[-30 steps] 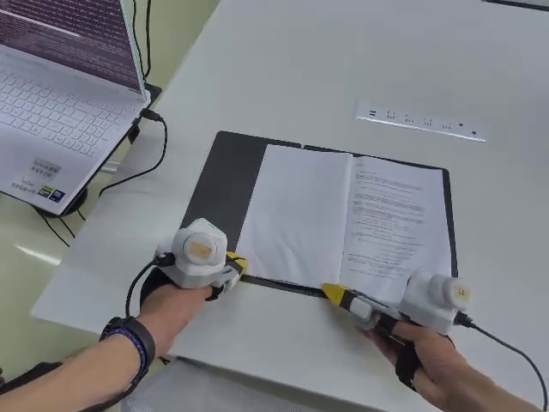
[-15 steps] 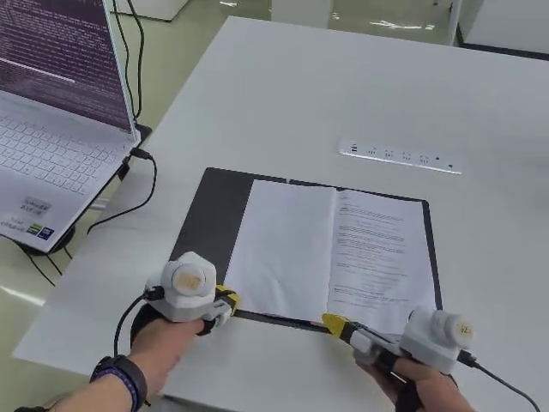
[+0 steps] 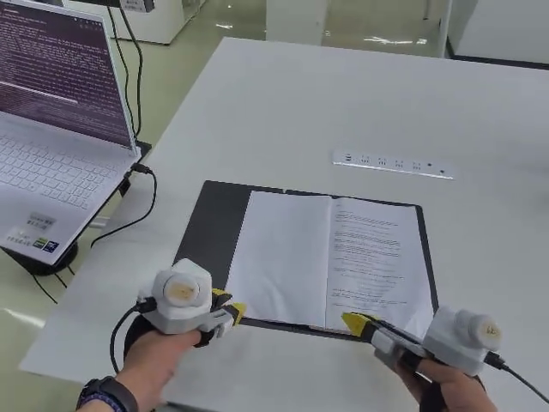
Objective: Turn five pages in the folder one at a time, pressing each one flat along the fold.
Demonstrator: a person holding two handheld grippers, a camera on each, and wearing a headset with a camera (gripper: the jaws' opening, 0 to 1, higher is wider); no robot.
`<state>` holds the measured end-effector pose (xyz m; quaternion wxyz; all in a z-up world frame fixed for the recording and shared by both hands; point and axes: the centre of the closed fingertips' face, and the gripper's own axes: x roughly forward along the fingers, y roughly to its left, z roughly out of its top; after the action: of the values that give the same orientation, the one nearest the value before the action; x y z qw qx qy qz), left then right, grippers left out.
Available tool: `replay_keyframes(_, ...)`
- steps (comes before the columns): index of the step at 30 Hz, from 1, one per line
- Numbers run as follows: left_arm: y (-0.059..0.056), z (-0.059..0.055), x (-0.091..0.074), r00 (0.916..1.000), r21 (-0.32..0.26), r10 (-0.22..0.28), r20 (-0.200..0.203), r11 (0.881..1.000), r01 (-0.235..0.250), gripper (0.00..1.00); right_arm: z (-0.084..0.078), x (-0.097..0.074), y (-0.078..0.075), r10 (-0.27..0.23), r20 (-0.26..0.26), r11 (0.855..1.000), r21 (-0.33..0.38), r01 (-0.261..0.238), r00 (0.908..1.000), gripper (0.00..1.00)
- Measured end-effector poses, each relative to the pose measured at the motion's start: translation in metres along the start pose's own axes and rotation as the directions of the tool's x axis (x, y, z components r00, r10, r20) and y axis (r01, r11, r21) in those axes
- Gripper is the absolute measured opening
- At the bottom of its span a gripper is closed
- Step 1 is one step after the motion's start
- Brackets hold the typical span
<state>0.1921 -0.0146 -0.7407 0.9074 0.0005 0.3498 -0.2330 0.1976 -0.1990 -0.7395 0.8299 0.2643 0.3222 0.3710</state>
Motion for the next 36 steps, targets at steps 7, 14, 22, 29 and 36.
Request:
replay_keyframes(7, -0.006, 0.011, -0.007, 0.9999, 0.026, -0.006, 0.014, 1.0, 0.006, 0.21, 0.01, -0.016, -0.011, -0.04, 0.006, 0.998, -0.056, 0.04, 0.9992, 0.23)
replay_keyframes(14, -0.011, 0.018, -0.013, 0.9996, 0.097, -0.027, -0.011, 0.995, 0.028, 0.27, 0.023, -0.032, -0.024, -0.097, 0.029, 0.991, -0.091, 0.099, 0.9948, 0.34)
replay_keyframes(22, 0.001, 0.034, -0.033, 0.9999, 0.1, 0.009, 0.014, 0.995, -0.01, 0.36, 0.039, -0.055, -0.029, -0.126, 0.038, 0.979, -0.159, 0.13, 0.9914, 0.45)
replay_keyframes(29, 0.007, 0.046, -0.052, 0.998, 0.094, 0.035, 0.053, 0.995, -0.039, 0.42, 0.045, -0.079, -0.027, -0.149, 0.026, 0.958, -0.244, 0.151, 0.9885, 0.53)
replay_keyframes(36, 0.009, 0.055, -0.07, 0.9943, 0.085, 0.064, 0.086, 0.994, -0.071, 0.48, 0.054, -0.097, -0.023, -0.16, 0.062, 0.949, -0.264, 0.171, 0.9851, 0.57)
